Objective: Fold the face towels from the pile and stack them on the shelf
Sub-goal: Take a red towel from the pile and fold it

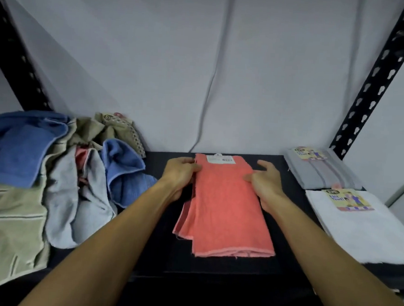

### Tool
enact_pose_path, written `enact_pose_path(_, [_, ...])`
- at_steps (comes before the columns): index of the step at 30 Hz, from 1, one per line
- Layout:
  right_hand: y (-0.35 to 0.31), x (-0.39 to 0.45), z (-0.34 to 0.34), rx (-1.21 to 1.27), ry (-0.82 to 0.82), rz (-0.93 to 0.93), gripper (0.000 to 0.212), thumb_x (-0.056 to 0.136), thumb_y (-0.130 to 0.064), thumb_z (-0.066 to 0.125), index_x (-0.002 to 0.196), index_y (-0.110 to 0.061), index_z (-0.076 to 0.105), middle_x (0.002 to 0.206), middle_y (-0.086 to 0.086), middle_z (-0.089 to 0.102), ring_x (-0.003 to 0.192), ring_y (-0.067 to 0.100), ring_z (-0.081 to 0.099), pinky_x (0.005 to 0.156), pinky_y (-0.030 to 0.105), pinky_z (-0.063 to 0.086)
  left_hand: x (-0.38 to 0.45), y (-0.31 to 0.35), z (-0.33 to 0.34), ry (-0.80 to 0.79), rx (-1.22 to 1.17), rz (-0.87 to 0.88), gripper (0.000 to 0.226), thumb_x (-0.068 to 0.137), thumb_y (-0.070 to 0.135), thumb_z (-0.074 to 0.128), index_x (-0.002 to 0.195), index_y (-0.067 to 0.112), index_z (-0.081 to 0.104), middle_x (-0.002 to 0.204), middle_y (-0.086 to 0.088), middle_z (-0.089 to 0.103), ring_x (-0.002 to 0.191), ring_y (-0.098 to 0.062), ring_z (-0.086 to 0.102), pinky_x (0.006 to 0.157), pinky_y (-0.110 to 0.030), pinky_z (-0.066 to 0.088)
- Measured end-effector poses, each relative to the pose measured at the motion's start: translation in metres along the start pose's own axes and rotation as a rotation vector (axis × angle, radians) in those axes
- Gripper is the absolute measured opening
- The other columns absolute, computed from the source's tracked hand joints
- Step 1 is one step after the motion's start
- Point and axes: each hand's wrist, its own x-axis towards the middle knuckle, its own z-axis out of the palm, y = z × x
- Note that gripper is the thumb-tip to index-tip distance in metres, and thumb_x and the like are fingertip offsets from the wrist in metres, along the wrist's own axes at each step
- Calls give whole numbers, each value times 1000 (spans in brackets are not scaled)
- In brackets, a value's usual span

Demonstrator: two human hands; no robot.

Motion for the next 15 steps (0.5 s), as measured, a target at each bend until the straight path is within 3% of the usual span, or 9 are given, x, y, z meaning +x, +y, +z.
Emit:
enact_pose_path(1, [2, -4, 1, -93, -6, -26, 64, 85, -1, 58, 143, -20, 39, 101, -6, 61, 89, 11, 61, 68, 26, 51, 2, -5, -3, -16, 31, 11, 6, 90, 4, 66, 87, 9, 67, 60, -3, 56, 45, -12, 48, 43, -21, 40])
enact_pose_path(3, [5, -11, 0, -412, -2, -163, 58, 90, -9, 55, 145, -16, 37, 125, 2, 54, 112, 17, 55, 87, 27, 47, 2, -15, -12, -65, 124, 31, 27, 91, 15, 64, 65, 17, 58, 56, -1, 44, 52, -16, 38, 46, -25, 36])
enact_pose_path(5, [8, -25, -2, -670, 26, -390, 50, 93, -19, 56, 141, -16, 43, 139, 4, 43, 128, 20, 40, 95, 33, 40, -3, -22, -23, -63, 212, 87, 39, 92, 16, 59, 53, 21, 57, 56, 3, 49, 58, -16, 44, 53, -28, 44])
enact_pose_path(8, [15, -69, -6, -707, -147, -731, 46, 89, -50, 58, 127, -25, 58, 123, -8, 54, 116, 11, 46, 89, 31, 44, -28, -28, -42, -28, 351, 155, 20, 95, 23, 59, 79, 17, 68, 75, 3, 69, 73, -13, 65, 78, -37, 58])
enact_pose_path(11, [27, -111, -12, -857, -371, -940, 65, 76, -77, 50, 120, -32, 65, 106, -20, 56, 101, 1, 46, 83, 12, 35, -65, -30, -57, -56, 476, 132, 25, 90, 47, 65, 94, 23, 71, 76, 4, 73, 64, -12, 67, 60, -29, 56])
enact_pose_path(13, [36, -121, -13, -971, -450, -975, 65, 74, -77, 50, 119, -33, 65, 104, -21, 54, 99, 1, 45, 81, 11, 36, -85, -31, -60, -95, 508, 103, 31, 83, 55, 69, 95, 26, 70, 77, 4, 74, 60, -11, 66, 53, -24, 49])
enact_pose_path(15, [43, -121, -11, -998, -456, -1015, 48, 82, -65, 49, 113, -34, 68, 101, -21, 55, 96, 1, 45, 78, 18, 43, -97, -35, -59, -122, 541, 122, 24, 84, 47, 73, 97, 27, 68, 74, 4, 74, 61, -8, 67, 59, -19, 48])
